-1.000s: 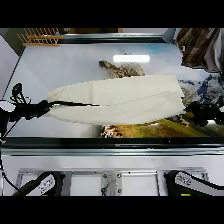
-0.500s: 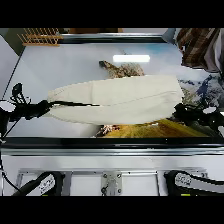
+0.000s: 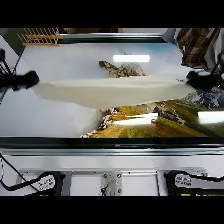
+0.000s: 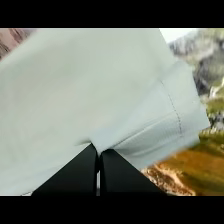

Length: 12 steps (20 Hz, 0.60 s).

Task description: Fold the clothes and pants, and hang the long-sleeved shirts on hangers.

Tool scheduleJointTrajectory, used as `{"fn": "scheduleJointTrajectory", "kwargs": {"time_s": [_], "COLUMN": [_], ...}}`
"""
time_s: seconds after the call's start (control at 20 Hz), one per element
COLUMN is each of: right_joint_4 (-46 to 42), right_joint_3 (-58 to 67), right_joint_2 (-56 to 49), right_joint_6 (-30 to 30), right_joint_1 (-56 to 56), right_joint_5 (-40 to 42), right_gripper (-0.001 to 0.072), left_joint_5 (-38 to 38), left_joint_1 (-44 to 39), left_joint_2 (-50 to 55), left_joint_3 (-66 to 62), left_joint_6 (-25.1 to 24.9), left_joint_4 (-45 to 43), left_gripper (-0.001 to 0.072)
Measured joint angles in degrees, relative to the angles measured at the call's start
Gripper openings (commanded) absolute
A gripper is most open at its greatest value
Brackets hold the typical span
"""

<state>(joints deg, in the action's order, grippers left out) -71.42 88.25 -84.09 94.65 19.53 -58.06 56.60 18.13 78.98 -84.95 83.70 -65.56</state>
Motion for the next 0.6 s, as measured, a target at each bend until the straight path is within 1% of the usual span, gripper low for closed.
{"fn": "scheduleJointTrajectory", "kwargs": {"time_s": [0.05,0.15,0.25,0.35,0.4,0.6], "right_joint_4": [-1.36,-3.1,-4.61,-6.08,-7.15,-10.97], "right_joint_3": [4.26,8.85,9.05,4.46,0.42,-20.35], "right_joint_2": [-0.24,0.13,1.62,4.26,6.08,14.38], "right_joint_6": [0.85,1.44,1.4,0.55,-0.15,-1.46], "right_joint_1": [-0.39,-0.9,-1.16,-1.29,-1.31,-1.36], "right_joint_5": [-1.4,-3.3,-5.05,-5.86,-5.86,-2.91], "right_gripper": [0.0011,0.0011,0.0011,0.0012,0.0012,0.0012], "left_joint_5": [1.77,5.64,8.09,8.59,8.37,4.87], "left_joint_1": [-0.09,0.13,0.79,2.03,2.86,6.91], "left_joint_2": [1.62,3.8,3.67,0.81,-1.4,-11.15], "left_joint_3": [-5.01,-12.37,-13.97,-9.2,-4.74,17.94], "left_joint_6": [0.35,0.85,0.9,0.85,0.13,-5.84], "left_joint_4": [0.02,-0.22,-1.07,-2.12,-2.54,-3.5], "left_gripper": [0.0012,0.0012,0.0012,0.0012,0.0012,0.0012]}}
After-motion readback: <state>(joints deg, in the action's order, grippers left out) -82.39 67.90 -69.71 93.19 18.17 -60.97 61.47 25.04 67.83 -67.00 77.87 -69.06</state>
